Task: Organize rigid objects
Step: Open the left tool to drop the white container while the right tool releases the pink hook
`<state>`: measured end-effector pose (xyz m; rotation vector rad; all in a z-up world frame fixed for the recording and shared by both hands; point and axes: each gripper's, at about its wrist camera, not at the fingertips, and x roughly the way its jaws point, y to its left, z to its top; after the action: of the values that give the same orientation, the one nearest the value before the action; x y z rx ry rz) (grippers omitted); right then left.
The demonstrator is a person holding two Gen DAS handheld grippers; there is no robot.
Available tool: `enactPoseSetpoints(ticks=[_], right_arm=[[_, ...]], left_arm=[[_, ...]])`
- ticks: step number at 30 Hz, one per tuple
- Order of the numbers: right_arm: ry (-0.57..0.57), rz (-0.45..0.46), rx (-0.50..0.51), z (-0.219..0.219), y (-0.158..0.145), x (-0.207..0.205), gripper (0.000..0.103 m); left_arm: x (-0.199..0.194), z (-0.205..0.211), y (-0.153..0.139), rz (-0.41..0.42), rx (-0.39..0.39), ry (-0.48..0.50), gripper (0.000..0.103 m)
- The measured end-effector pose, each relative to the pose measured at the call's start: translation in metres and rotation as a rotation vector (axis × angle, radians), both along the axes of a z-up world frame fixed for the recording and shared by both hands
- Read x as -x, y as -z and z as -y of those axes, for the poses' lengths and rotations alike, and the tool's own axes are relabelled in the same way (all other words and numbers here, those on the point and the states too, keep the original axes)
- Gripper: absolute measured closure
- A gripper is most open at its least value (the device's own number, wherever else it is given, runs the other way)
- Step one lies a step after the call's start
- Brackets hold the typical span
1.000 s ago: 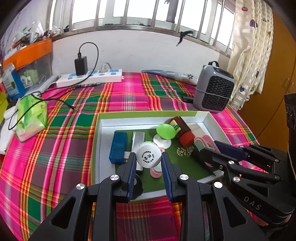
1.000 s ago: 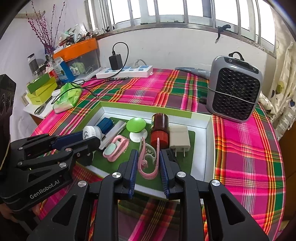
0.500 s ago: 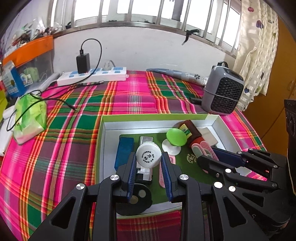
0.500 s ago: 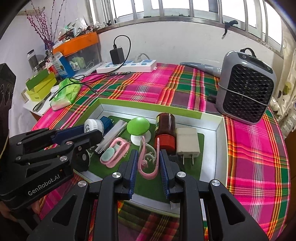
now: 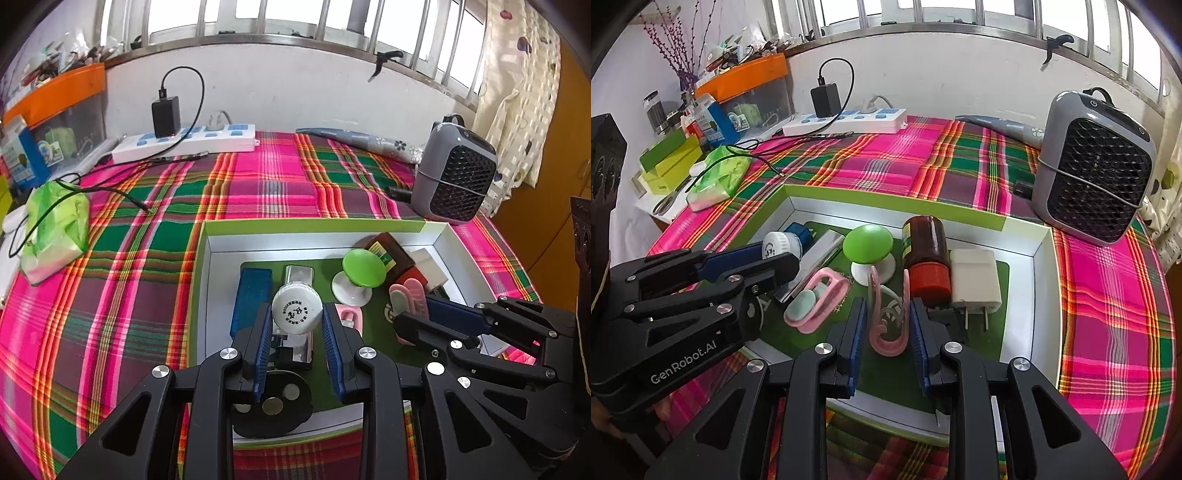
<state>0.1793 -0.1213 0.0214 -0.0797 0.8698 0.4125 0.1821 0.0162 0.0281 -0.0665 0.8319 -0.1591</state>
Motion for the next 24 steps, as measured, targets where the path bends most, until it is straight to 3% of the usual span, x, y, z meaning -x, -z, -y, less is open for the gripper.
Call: enactPoseSetpoints(ticks=[24], right_arm=[[-0.006, -0.012, 0.006, -0.0026, 0.0077, -0.0027, 0.078]], left_arm=[[-0.0024, -0.0008, 0.0021, 0.000, -0.004, -0.004, 0.077]])
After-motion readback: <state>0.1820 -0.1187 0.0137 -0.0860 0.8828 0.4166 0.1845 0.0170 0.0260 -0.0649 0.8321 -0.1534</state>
